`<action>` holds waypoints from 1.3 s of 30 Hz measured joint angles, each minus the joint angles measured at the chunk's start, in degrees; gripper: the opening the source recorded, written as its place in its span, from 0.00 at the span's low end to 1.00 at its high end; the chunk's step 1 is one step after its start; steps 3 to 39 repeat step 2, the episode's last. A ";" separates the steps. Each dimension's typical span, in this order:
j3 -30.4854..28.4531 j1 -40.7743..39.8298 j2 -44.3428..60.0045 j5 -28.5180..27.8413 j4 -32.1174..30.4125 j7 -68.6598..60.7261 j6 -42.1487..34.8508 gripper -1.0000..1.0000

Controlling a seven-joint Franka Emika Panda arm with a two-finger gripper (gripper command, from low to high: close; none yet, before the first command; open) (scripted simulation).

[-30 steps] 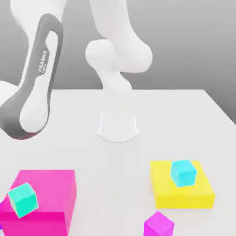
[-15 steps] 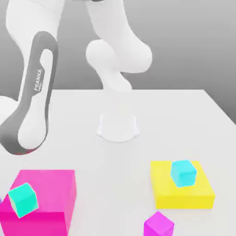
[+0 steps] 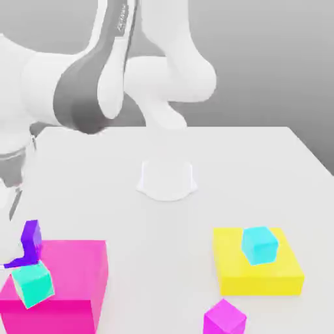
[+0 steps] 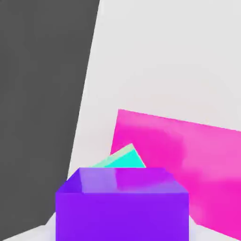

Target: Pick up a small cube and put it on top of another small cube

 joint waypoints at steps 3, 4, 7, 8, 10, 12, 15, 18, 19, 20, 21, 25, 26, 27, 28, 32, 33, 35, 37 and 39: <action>0.00 0.00 0.00 0.00 0.00 0.00 0.00 1.00; 0.00 0.00 0.00 0.00 0.00 0.00 0.00 1.00; 0.00 0.00 0.00 0.00 0.00 0.00 0.00 1.00; 0.00 0.00 0.00 0.00 0.00 0.00 0.00 1.00; 0.00 0.00 0.00 0.00 0.00 0.00 0.00 1.00; 0.00 0.00 0.00 0.00 0.00 0.00 0.00 1.00; 0.00 0.00 0.00 0.00 0.00 0.00 0.00 1.00; 0.00 0.00 0.00 0.00 0.00 0.00 0.00 1.00; 0.00 0.00 0.00 0.00 0.00 0.00 0.00 1.00; 0.00 0.00 0.00 0.00 0.00 0.00 0.00 1.00; 0.00 0.00 0.00 0.00 0.00 0.00 0.00 1.00; 0.00 0.00 0.00 0.00 0.00 0.00 0.00 1.00; 0.00 0.00 0.00 0.00 0.00 0.00 0.00 1.00; 0.00 0.00 0.00 0.00 0.00 0.00 0.00 1.00; 0.00 0.00 0.00 0.00 0.00 0.00 0.00 1.00; 0.00 0.00 0.00 0.00 0.00 0.00 0.00 1.00; 0.00 0.00 0.00 0.00 0.00 0.00 0.00 1.00; 0.00 0.00 0.00 0.00 0.00 0.00 0.00 1.00; 0.00 0.00 0.00 0.00 0.00 0.00 0.00 1.00; 0.00 0.00 0.00 0.00 0.00 0.00 0.00 1.00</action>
